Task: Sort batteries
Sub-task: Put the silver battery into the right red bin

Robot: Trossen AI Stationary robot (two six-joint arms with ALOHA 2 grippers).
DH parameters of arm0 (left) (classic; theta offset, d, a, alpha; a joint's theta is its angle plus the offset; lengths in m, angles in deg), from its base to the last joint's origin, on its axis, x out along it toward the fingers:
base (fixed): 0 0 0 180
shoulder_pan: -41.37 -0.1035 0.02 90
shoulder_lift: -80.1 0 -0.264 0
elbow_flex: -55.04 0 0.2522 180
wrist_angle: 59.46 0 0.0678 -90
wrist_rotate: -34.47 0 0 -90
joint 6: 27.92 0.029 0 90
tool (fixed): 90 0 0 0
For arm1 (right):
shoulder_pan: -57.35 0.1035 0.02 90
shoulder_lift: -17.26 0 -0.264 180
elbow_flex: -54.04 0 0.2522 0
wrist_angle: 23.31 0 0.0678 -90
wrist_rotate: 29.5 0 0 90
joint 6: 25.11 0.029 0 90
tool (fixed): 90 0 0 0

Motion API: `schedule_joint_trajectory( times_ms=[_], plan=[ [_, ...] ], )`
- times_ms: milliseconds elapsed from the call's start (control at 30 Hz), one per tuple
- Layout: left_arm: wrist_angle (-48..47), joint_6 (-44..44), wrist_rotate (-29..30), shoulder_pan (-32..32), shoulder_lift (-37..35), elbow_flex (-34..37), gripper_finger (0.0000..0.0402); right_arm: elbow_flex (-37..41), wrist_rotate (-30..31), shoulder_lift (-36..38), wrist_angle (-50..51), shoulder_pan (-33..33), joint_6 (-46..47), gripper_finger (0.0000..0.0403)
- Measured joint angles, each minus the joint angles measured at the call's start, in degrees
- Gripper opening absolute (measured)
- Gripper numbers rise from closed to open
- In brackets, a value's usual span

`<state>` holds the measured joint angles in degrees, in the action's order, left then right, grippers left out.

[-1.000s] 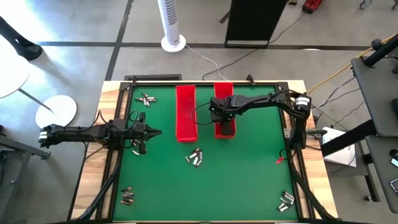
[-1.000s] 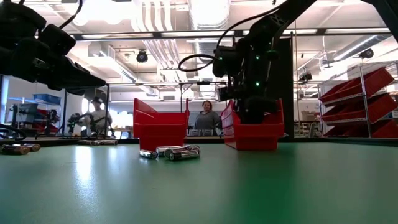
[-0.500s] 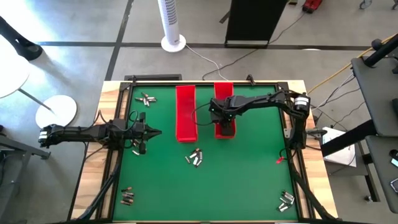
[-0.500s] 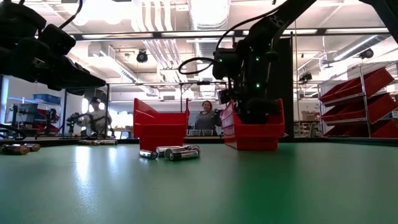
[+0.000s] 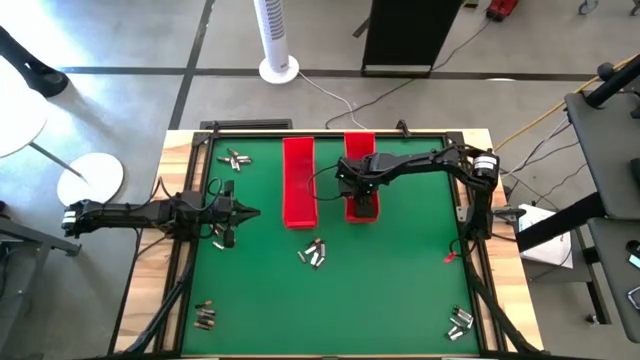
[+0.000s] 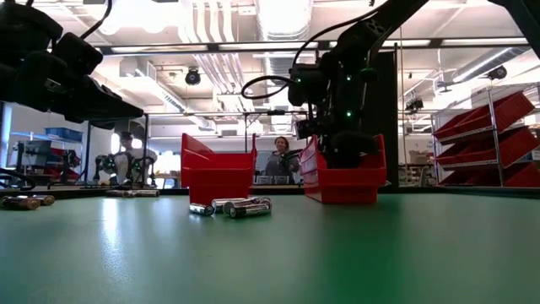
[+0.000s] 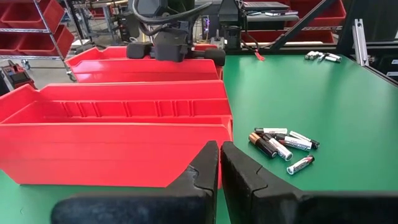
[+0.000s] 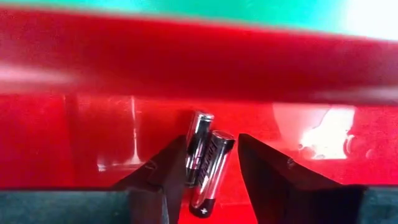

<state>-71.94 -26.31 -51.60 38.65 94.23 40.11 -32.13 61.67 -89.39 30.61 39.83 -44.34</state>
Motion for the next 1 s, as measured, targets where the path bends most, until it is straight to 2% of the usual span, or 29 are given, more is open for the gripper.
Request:
schedule_joint_trajectory(
  times_ms=[200, 500, 767, 1000],
  plan=[
    [0.0, 0.0, 0.0, 0.0, 0.0, 0.02, 0.0, -1.08, 0.21, 1.5, 1.68, 0.02, 0.2, 0.016],
    [0.0, 0.0, 0.0, 0.0, 0.0, 0.02, 0.0, -1.14, 0.59, 11.26, 4.47, 1.91, 3.99, 0.0181],
    [0.0, 0.0, 0.0, 0.0, 0.02, 0.0, 0.0, -0.41, 0.57, 21.69, 3.15, 11.03, 7.94, 0.0177],
    [0.02, 0.0, 0.0, 0.0, 0.02, 0.02, 0.0, 5.34, 0.28, 25.15, -10.55, 22.43, 8.16, 0.0171]
  ],
)
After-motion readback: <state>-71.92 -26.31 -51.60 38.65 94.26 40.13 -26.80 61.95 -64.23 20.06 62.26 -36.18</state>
